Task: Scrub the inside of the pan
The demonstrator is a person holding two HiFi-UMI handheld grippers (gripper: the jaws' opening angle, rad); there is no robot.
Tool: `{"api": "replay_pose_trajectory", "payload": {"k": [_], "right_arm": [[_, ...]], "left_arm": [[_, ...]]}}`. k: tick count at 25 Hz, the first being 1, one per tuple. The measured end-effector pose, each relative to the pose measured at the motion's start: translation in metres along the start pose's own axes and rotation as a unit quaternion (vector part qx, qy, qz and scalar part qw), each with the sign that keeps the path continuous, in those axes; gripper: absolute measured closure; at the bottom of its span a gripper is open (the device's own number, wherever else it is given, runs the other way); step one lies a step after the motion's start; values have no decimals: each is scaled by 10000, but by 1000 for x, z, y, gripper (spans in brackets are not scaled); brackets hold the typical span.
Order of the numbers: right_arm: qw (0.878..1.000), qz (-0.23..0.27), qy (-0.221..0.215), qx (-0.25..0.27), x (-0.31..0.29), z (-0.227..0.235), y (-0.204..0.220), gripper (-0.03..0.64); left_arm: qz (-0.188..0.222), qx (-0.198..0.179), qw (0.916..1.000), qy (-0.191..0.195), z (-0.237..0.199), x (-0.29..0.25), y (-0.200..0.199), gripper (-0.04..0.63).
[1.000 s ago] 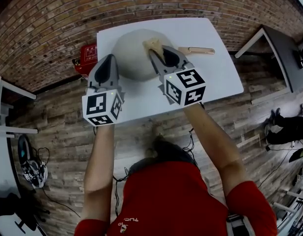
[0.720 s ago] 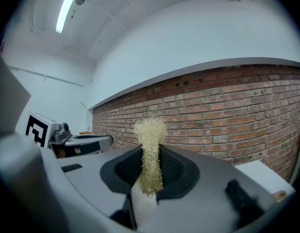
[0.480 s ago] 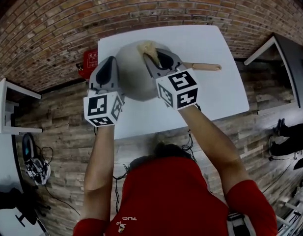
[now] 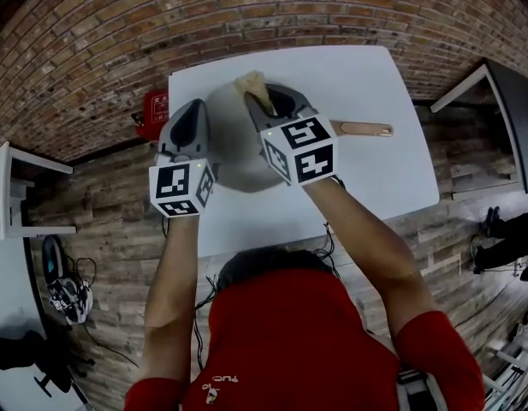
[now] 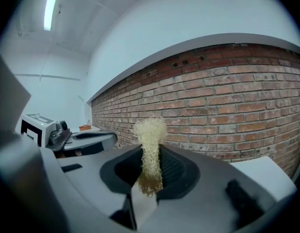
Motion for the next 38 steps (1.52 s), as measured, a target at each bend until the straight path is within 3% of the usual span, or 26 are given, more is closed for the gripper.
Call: {"api": "replay_pose_trajectory", "payload": {"k": [6,12,20,38], "right_arm": [[9991,-351,68,-241,-35,4,13,529],[9918,-1113,171,-597,-73,12,54,529],[9791,-1977,202,-437,-99,6,96,529],[9650,-2614,-122,-161,-131,-23,140,529]], "left_arm": [[-6,-66,9999,129,-12,-19,15,581],[-30,5,9999,166,-37,-27,29,581],[-94,129,9997,199,-49,-25,40,581],[-237,211,9995,63,-61,-7,52,581]]}}
Point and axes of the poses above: the fingertips, and each gripper's own axes: x backward along the fingers, z to its right, y out of its underside, the point moved 4 cm from there along x, backward along the fingers, and after that the axes turned 3 degrees about -y, right-handed, at the moved point
